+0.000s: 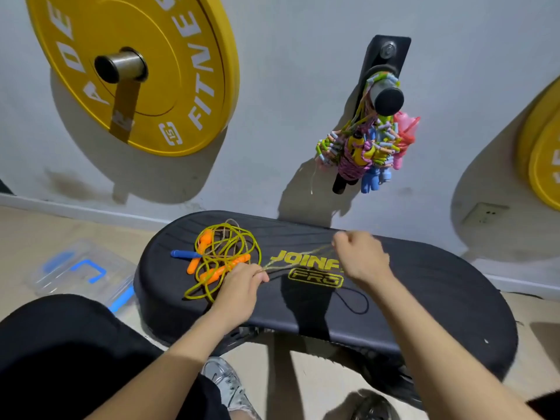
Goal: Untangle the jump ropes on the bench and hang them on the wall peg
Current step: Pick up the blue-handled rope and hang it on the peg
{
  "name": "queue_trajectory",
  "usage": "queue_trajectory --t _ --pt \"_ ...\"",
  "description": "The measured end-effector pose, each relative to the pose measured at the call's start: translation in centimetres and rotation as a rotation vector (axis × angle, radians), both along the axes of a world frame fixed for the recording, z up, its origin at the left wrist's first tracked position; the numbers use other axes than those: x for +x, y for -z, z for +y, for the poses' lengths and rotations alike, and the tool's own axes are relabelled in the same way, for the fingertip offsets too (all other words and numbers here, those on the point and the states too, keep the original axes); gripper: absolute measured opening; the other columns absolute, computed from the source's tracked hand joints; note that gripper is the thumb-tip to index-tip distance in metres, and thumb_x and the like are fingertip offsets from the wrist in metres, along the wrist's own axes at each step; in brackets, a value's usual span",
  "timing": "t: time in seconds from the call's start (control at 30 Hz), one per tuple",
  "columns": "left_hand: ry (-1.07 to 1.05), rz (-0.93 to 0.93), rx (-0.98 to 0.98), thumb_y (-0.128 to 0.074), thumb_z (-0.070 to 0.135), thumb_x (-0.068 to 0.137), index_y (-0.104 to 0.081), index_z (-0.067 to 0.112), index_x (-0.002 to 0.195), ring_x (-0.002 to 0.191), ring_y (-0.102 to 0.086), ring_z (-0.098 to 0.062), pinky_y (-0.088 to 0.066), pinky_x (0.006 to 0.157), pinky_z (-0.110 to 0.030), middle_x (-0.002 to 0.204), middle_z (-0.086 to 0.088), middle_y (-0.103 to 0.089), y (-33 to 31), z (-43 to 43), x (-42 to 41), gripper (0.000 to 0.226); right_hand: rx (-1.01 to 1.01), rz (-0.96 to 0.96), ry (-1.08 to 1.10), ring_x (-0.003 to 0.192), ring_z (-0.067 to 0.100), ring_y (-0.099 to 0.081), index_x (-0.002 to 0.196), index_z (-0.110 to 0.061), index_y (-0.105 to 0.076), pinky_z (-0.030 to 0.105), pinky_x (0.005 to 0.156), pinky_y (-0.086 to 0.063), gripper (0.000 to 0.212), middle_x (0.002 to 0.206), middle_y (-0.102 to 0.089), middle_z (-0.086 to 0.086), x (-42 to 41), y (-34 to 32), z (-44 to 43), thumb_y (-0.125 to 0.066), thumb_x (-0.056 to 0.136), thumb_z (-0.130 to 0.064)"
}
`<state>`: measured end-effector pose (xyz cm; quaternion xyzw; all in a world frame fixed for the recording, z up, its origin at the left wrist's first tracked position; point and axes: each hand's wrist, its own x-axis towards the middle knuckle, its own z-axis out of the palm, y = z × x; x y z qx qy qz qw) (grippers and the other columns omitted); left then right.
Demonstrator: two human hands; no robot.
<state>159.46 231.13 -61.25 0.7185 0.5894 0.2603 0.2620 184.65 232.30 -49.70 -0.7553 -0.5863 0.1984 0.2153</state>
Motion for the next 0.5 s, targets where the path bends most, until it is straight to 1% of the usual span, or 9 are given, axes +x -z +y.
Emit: queue_trajectory --t 0.07,0.13,0.17,0.2,0.3,0.37,0.4,0.43,0.5 --pt "-0.028 0.055 0.026 -0.047 0.019 0.111 -0.066 0.025 0.103 0.095 -0.059 -0.020 -0.048 0.092 -0.039 0.127 -0.001 -0.045 1.4 -1.4 -0.4 0.021 -0.048 -0.153 -0.001 0.095 0.039 -0.062 0.067 -0.016 -0.053 0.045 0.094 -0.047 0.042 0.086 -0.065 0.008 -0.5 3.6 -1.8 -0.044 0.099 -0.042" --pt "-0.034 0.117 0.064 -0.048 0.017 0.109 -0.061 0.029 0.107 0.092 -0.058 -0.016 -0.050 0.087 -0.039 0.143 0.000 -0.027 2.0 -2.7 -0.7 0.018 -0.082 -0.282 -0.003 0.101 0.037 -0.064 0.074 -0.018 -0.055 0.044 0.093 -0.046 0.036 0.095 -0.065 0.007 -0.4 7.1 -3.8 -0.048 0.100 -0.043" --pt "-0.036 0.116 0.074 -0.050 0.016 0.108 -0.061 0.030 0.107 0.095 -0.059 -0.016 -0.051 0.087 -0.039 0.145 0.001 -0.024 2.0 -3.2 -0.6 0.018 -0.101 -0.299 0.001 0.103 0.035 -0.064 0.080 -0.020 -0.059 0.043 0.092 -0.046 0.032 0.098 -0.064 0.005 -0.2 8.5 -4.8 -0.050 0.100 -0.044" --pt "-0.029 0.094 0.078 -0.050 0.017 0.108 -0.063 0.030 0.109 0.097 -0.060 -0.017 -0.052 0.087 -0.039 0.142 0.002 -0.028 1.6 -3.7 -0.3 0.018 -0.105 -0.281 0.004 0.105 0.033 -0.062 0.085 -0.022 -0.062 0.043 0.091 -0.046 0.028 0.101 -0.062 0.004 0.1 9.6 -5.6 -0.052 0.099 -0.044" --pt "0.097 -0.038 0.106 -0.052 0.016 0.109 -0.074 0.023 0.114 0.103 -0.064 -0.011 -0.051 0.094 -0.032 0.123 0.007 -0.058 -0.3 -4.9 1.1 0.024 0.006 -0.076 0.028 0.107 0.030 -0.059 0.096 -0.022 -0.063 0.045 0.093 -0.047 0.016 0.109 -0.061 0.004 0.1 10.9 -6.6 -0.054 0.102 -0.034" --pt "0.173 -0.155 0.092 -0.058 0.012 0.106 -0.079 0.020 0.114 0.110 -0.065 -0.002 -0.048 0.099 -0.023 0.116 0.010 -0.072 -1.7 -5.7 2.5 0.024 0.079 0.087 -0.015 0.104 0.025 -0.063 0.095 -0.020 -0.069 0.041 0.090 -0.048 0.024 0.104 -0.068 0.002 -0.9 10.0 -6.2 -0.051 0.107 -0.031" --pt "0.195 -0.205 0.050 -0.061 0.013 0.105 -0.080 0.020 0.114 0.111 -0.067 0.000 -0.049 0.100 -0.021 0.114 0.012 -0.075 -2.3 -6.0 3.1 0.023 0.044 0.199 -0.048 0.100 0.019 -0.066 0.093 -0.020 -0.073 0.036 0.086 -0.048 0.032 0.100 -0.072 -0.001 -1.4 9.2 -5.9 -0.050 0.108 -0.035" --pt "0.209 -0.248 -0.002 -0.062 0.016 0.104 -0.081 0.020 0.113 0.109 -0.069 0.003 -0.050 0.099 -0.020 0.111 0.015 -0.077 -2.8 -6.2 3.7 0.021 -0.052 0.372 -0.083 0.094 0.013 -0.069 0.091 -0.019 -0.076 0.032 0.083 -0.049 0.039 0.097 -0.076 -0.004 -1.8 8.3 -5.6 -0.049 0.109 -0.041" --pt "0.205 -0.303 -0.065 -0.064 0.021 0.103 -0.079 0.021 0.105 0.094 -0.071 0.008 -0.053 0.088 -0.021 0.094 0.018 -0.077 -3.2 -6.5 4.5 0.015 -0.339 0.704 -0.186 0.076 0.014 -0.070 0.090 -0.014 -0.073 0.027 0.071 -0.054 0.050 0.088 -0.075 -0.002 -2.2 6.8 -5.4 -0.049 0.107 -0.054"
